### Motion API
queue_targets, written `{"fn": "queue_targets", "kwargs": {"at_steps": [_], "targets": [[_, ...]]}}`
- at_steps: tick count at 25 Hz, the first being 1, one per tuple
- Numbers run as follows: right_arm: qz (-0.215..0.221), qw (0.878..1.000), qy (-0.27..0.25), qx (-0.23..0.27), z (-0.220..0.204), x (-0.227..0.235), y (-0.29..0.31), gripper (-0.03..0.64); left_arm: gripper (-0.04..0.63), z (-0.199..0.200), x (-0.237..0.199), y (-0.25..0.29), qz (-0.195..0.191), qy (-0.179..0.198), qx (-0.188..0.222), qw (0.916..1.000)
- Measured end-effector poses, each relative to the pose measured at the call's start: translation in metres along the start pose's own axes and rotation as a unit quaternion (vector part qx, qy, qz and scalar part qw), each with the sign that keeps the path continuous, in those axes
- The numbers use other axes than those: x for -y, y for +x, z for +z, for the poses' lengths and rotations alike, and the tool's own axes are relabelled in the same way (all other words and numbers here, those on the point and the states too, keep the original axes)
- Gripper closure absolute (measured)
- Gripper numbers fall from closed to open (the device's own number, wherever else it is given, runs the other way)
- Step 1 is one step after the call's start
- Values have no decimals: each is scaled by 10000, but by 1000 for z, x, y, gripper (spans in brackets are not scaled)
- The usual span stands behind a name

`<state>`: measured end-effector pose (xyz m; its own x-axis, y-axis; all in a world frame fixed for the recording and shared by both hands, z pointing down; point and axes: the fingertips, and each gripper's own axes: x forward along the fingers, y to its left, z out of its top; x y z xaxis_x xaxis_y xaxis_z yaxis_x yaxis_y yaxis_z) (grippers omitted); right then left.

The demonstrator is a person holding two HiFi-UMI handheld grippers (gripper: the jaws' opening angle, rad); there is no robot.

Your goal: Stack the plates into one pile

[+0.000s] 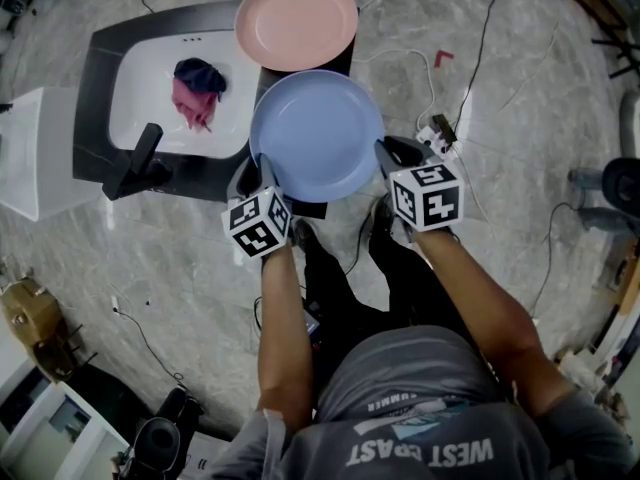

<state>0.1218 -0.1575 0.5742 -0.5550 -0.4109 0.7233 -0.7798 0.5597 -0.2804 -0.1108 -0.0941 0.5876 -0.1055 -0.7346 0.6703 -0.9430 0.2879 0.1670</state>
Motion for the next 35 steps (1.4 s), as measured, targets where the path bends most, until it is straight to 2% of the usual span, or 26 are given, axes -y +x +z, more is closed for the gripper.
{"fn": "queue_targets", "kwargs": {"at_steps": [25, 35], "targets": [[-139, 9986, -502, -13, 5, 4, 4, 526, 534, 11, -3, -3, 73, 263, 99, 9996], [22, 9982, -576, 149, 19, 4, -1, 509, 525, 26, -3, -17, 271, 374, 173, 9988]]}}
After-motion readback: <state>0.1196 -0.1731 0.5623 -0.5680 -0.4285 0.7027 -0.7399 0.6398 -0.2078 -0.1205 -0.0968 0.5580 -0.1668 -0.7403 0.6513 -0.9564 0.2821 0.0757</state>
